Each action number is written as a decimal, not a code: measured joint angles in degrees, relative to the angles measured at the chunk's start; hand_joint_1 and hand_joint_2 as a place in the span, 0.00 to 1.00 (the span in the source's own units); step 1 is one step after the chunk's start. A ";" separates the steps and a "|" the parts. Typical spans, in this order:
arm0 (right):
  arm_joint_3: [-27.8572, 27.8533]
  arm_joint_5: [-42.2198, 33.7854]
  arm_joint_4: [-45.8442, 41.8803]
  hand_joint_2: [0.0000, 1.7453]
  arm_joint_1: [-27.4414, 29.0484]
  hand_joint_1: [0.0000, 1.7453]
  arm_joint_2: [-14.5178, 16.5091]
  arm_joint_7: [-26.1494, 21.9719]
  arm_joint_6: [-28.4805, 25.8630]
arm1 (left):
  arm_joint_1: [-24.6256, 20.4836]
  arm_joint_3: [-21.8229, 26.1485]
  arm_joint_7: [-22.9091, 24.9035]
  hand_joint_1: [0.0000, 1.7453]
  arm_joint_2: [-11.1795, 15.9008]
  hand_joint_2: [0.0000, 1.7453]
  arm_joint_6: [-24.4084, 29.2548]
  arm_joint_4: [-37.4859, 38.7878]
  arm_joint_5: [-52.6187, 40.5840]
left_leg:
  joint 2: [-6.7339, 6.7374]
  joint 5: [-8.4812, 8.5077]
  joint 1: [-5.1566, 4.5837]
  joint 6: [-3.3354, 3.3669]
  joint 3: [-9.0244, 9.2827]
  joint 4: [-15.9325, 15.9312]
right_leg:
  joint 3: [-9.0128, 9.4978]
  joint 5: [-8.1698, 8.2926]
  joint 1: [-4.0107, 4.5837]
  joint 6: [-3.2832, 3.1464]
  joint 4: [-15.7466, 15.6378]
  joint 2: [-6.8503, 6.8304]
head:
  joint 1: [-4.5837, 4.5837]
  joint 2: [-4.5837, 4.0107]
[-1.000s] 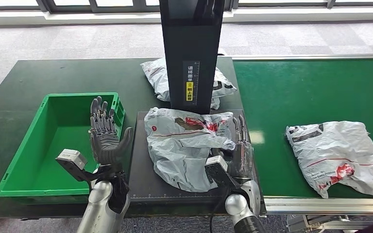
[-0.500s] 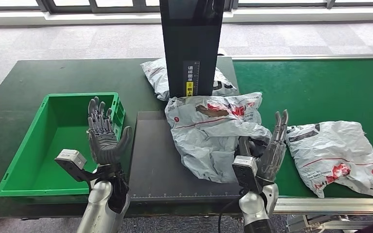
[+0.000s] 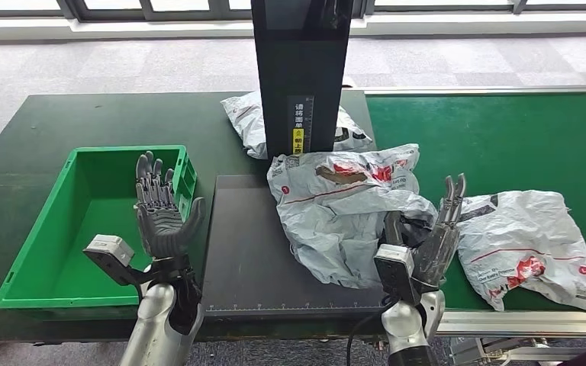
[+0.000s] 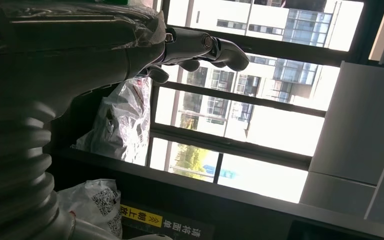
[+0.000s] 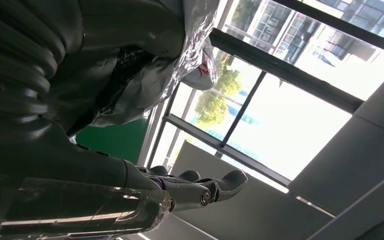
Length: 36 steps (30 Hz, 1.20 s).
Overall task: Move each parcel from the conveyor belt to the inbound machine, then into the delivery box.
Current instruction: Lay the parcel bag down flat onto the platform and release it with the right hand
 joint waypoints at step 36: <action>-0.63 9.66 18.70 1.00 -3.78 0.00 -1.50 15.40 12.69 | -0.37 -0.87 0.37 0.00 -0.02 1.00 -1.58 1.48 -9.85 | -0.10 0.08 0.00 0.07 -0.06 -0.01 | -0.03 0.00 -0.02 0.01 -0.02 -0.07 | -0.01 0.00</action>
